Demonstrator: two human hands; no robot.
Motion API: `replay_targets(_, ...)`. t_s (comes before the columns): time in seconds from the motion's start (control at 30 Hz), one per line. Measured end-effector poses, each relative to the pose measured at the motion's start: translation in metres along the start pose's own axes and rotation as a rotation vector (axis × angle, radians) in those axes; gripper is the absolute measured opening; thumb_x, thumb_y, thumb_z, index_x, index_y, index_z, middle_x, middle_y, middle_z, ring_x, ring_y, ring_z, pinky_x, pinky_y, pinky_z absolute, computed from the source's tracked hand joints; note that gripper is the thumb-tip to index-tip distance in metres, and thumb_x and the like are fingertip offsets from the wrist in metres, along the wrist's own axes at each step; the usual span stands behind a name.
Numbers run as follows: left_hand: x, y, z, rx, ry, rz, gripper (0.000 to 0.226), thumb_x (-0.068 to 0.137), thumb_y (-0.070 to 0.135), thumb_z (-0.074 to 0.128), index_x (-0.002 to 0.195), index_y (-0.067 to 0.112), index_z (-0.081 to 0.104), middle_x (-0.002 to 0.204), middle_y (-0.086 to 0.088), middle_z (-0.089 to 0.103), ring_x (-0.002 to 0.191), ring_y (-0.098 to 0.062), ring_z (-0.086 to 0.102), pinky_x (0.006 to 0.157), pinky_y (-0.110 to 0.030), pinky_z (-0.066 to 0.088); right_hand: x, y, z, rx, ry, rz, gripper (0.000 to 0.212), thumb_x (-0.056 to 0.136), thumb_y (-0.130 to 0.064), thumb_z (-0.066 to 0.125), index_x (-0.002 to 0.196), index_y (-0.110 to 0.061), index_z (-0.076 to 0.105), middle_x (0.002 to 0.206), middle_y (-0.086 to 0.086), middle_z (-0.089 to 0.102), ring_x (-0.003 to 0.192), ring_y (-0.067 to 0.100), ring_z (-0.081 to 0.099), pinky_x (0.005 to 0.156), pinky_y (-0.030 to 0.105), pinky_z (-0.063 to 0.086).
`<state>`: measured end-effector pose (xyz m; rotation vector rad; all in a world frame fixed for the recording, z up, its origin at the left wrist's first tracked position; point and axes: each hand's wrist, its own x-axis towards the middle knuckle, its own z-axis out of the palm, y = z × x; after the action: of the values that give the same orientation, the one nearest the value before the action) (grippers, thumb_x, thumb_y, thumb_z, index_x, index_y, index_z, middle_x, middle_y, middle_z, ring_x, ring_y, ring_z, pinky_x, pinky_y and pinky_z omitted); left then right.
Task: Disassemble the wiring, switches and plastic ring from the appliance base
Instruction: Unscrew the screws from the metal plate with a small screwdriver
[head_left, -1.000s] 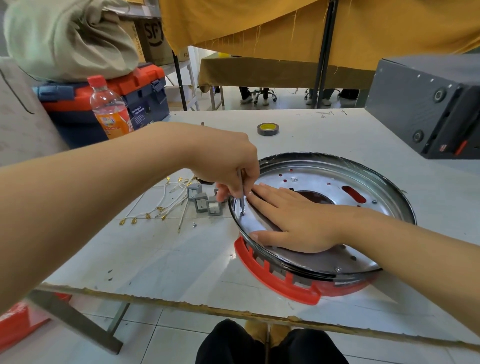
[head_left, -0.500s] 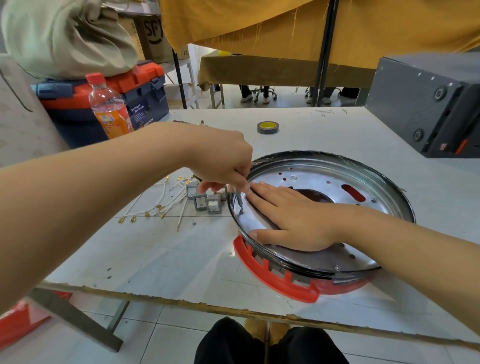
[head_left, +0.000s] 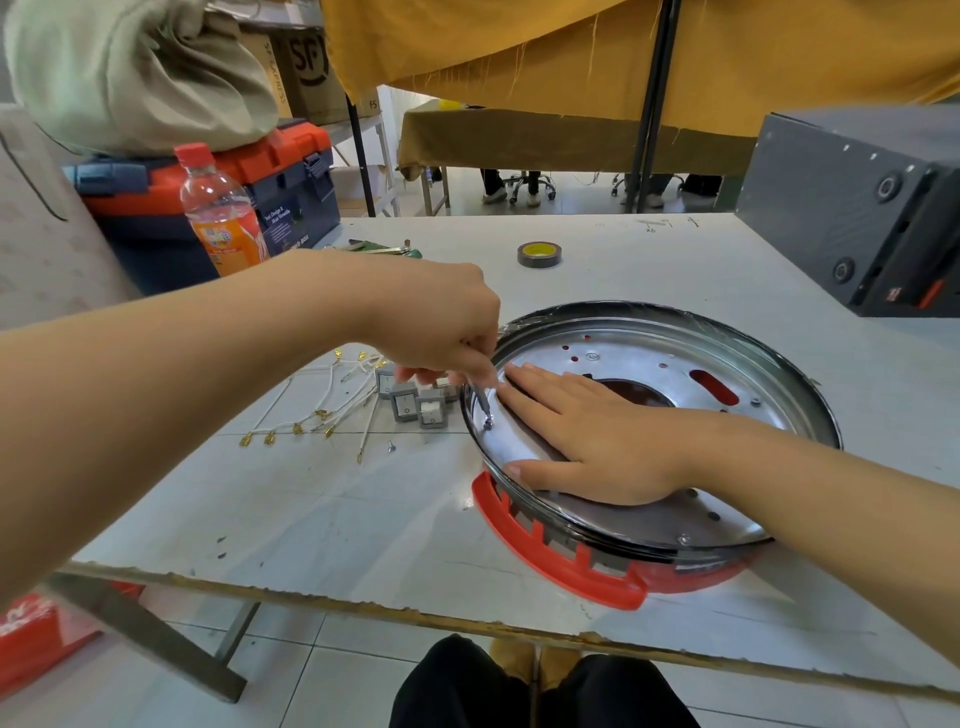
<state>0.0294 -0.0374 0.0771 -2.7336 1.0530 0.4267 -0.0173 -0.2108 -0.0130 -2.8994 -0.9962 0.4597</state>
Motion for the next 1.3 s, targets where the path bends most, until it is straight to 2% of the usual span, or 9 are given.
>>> replay_targets(0.1,0.001,0.004,0.0,0.053,-0.006,-0.008,0.036,0.094,0.04,0.05,0.072,0.016,0.065,0.053,0.005,0.063,0.042,-0.002,0.058,0.048,-0.006,0.042,0.0,0.0,0.0,0.002,-0.002,0.002,0.1,0.069,-0.076,0.005,0.15,-0.02,-0.016,0.157,-0.001,-0.024,0.143,0.009,-0.021,0.112,0.026,-0.012)
replay_targets(0.23,-0.001,0.008,-0.005,0.133,0.022,0.035,0.021,0.092,0.041,0.053,0.097,0.024,0.064,0.077,0.014,0.06,0.07,0.004,0.053,0.075,-0.024,0.048,-0.001,0.0,0.0,-0.001,0.0,0.003,0.097,0.073,-0.074,0.007,0.15,-0.02,-0.015,0.157,-0.001,-0.023,0.143,0.01,-0.021,0.112,0.027,-0.012)
replay_targets(0.4,-0.005,0.012,-0.01,0.116,-0.013,0.114,0.003,0.09,0.027,0.061,0.091,0.029,0.062,0.078,0.015,0.058,0.07,0.009,0.049,0.071,-0.021,0.044,0.001,0.0,-0.001,0.005,0.002,0.001,0.101,0.069,-0.076,0.005,0.15,-0.019,-0.014,0.158,0.0,-0.022,0.144,0.01,-0.02,0.114,0.029,-0.01)
replay_targets(0.57,0.0,0.014,-0.005,0.252,0.044,0.034,0.037,0.097,0.038,0.044,0.083,0.013,0.067,0.068,0.004,0.058,0.058,-0.007,0.048,0.069,-0.032,0.049,0.0,0.001,0.0,0.01,0.0,-0.005,0.103,0.067,-0.077,0.004,0.15,-0.02,-0.015,0.157,-0.001,-0.023,0.143,0.01,-0.02,0.115,0.029,-0.01)
replay_targets(0.73,0.003,0.016,-0.005,0.282,0.033,0.0,0.037,0.096,0.043,0.045,0.082,0.016,0.068,0.066,0.008,0.057,0.06,-0.005,0.047,0.063,-0.025,0.043,0.001,0.001,0.001,-0.001,0.008,-0.007,0.103,0.067,-0.077,0.004,0.15,-0.019,-0.013,0.158,0.0,-0.022,0.144,0.011,-0.019,0.118,0.032,-0.008)
replay_targets(0.9,-0.001,0.016,-0.01,0.132,-0.021,0.072,0.006,0.09,0.028,0.061,0.094,0.029,0.065,0.084,0.01,0.065,0.074,0.001,0.054,0.068,-0.015,0.044,0.002,0.002,0.001,-0.001,0.013,-0.007,0.1,0.07,-0.076,0.006,0.15,-0.019,-0.013,0.158,0.0,-0.022,0.144,0.011,-0.019,0.117,0.032,-0.009)
replay_targets(1.0,0.0,0.014,-0.009,0.114,-0.002,0.041,0.016,0.092,0.031,0.057,0.087,0.02,0.067,0.074,0.005,0.068,0.062,-0.004,0.062,0.057,-0.006,0.043,0.001,0.002,0.001,0.0,0.008,-0.005,0.098,0.072,-0.075,0.007,0.15,-0.019,-0.013,0.158,0.0,-0.022,0.144,0.01,-0.02,0.115,0.03,-0.01)
replay_targets(1.17,0.002,0.017,-0.008,0.184,0.026,0.023,0.024,0.092,0.037,0.055,0.093,0.019,0.071,0.077,0.008,0.065,0.062,0.0,0.051,0.069,-0.019,0.047,0.002,0.002,0.001,0.002,0.012,-0.008,0.097,0.074,-0.075,0.008,0.15,-0.019,-0.014,0.158,0.0,-0.022,0.144,0.011,-0.02,0.114,0.03,-0.01)
replay_targets(1.3,0.002,0.02,-0.011,0.273,0.018,0.023,0.021,0.091,0.036,0.059,0.085,0.021,0.072,0.061,0.013,0.056,0.055,0.001,0.048,0.053,-0.015,0.034,0.001,0.001,0.001,0.007,0.014,-0.013,0.103,0.067,-0.077,0.004,0.15,-0.018,-0.013,0.158,0.001,-0.021,0.144,0.011,-0.019,0.115,0.03,-0.01)
